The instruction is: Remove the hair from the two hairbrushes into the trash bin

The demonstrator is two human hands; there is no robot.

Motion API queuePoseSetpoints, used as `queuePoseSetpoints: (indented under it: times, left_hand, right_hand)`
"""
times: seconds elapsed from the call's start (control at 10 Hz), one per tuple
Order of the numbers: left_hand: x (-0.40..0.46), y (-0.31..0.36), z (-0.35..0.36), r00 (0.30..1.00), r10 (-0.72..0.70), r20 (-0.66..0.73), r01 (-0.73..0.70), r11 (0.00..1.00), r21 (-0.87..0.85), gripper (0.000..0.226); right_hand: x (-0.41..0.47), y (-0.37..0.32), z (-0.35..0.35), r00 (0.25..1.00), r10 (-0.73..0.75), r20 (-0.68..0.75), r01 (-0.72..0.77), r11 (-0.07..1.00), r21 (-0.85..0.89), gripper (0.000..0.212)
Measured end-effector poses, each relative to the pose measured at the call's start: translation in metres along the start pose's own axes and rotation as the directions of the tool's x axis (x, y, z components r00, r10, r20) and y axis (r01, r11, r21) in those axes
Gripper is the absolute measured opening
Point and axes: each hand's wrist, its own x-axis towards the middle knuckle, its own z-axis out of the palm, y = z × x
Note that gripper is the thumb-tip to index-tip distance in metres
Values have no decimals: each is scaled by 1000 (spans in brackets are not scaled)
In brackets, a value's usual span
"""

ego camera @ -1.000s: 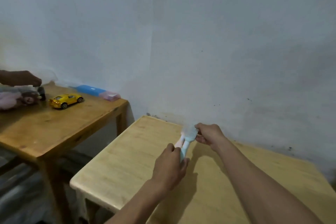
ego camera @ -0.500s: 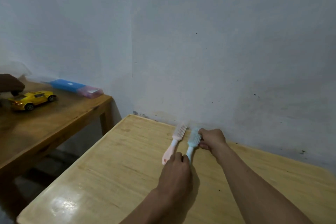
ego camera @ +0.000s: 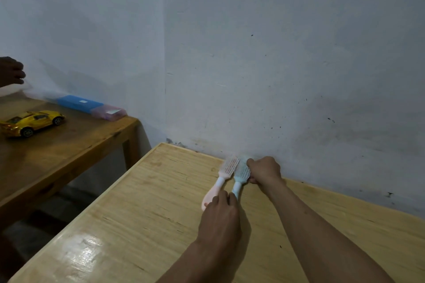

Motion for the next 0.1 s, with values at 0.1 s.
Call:
queuePoseSetpoints:
  times: [0.1]
  left_hand:
    - [-3,-2,-4,999,23,-49,-26,998,-54,41]
  right_hand:
    - [2,-2,-1,1000,28,15,-28,1000,13,33]
